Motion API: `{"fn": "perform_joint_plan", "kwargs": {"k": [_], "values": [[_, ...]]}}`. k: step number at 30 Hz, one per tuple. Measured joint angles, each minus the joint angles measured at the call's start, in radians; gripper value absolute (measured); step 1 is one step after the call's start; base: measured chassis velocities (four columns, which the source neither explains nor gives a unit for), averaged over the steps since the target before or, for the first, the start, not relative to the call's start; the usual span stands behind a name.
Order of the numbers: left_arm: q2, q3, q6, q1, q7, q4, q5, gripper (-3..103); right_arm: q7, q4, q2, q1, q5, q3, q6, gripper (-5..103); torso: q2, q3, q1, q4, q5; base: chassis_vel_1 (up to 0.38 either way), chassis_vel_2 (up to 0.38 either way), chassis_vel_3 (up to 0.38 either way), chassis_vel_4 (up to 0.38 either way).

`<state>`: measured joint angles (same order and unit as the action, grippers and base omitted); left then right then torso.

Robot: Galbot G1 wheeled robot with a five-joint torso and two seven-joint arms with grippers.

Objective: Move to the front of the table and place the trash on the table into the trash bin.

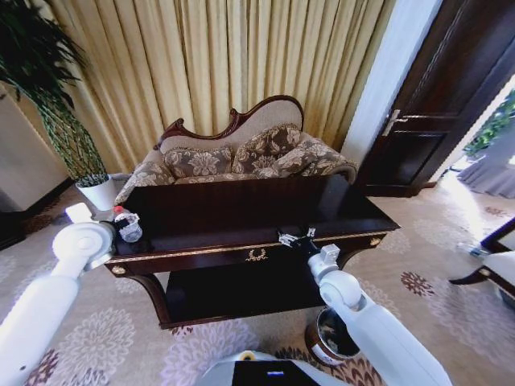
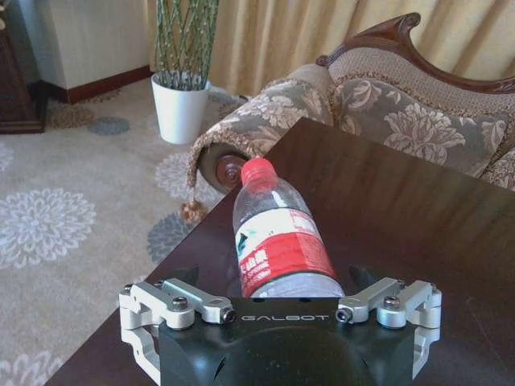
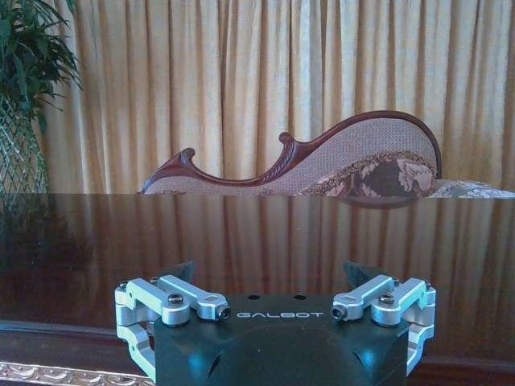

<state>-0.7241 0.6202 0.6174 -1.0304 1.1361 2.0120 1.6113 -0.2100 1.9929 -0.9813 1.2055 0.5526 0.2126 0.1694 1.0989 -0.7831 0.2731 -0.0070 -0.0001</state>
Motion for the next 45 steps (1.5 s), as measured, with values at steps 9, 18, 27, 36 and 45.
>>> {"fn": "perform_joint_plan", "kwargs": {"k": [9,18,27,36,45], "values": [[-0.008,0.004,-0.015,0.025,0.051,0.01,0.099,88,-0.002,-0.005,-0.005,0.001,0.001,0.002,-0.011,100,0.0,0.0,0.0,0.0001,0.0002,0.0,0.0,0.0,0.0],[-0.016,0.013,-0.024,0.024,0.052,0.018,0.115,55,-0.001,-0.005,-0.008,0.006,0.005,0.012,-0.012,100,0.0,0.0,0.0,0.0002,0.0005,0.0,0.0,0.0,0.0],[-0.028,0.028,-0.025,-0.045,-0.109,0.035,-0.057,30,-0.009,0.004,-0.007,0.025,0.007,0.029,-0.012,100,0.0,0.0,0.0,-0.0004,0.0,0.0,0.0,0.0,0.0],[-0.042,0.059,-0.158,-0.199,-0.649,0.09,-0.604,27,-0.123,0.15,0.035,0.009,0.252,0.059,0.074,100,0.0,0.0,0.0,0.0003,0.0,0.0,0.0,0.0,0.0],[0.024,0.01,-0.304,-0.222,-0.957,0.17,-0.89,27,-0.191,0.284,0.099,-0.018,0.491,0.108,0.124,100,0.0,0.0,0.0,-0.0002,0.0003,0.0,0.0,0.0,0.0]]}}
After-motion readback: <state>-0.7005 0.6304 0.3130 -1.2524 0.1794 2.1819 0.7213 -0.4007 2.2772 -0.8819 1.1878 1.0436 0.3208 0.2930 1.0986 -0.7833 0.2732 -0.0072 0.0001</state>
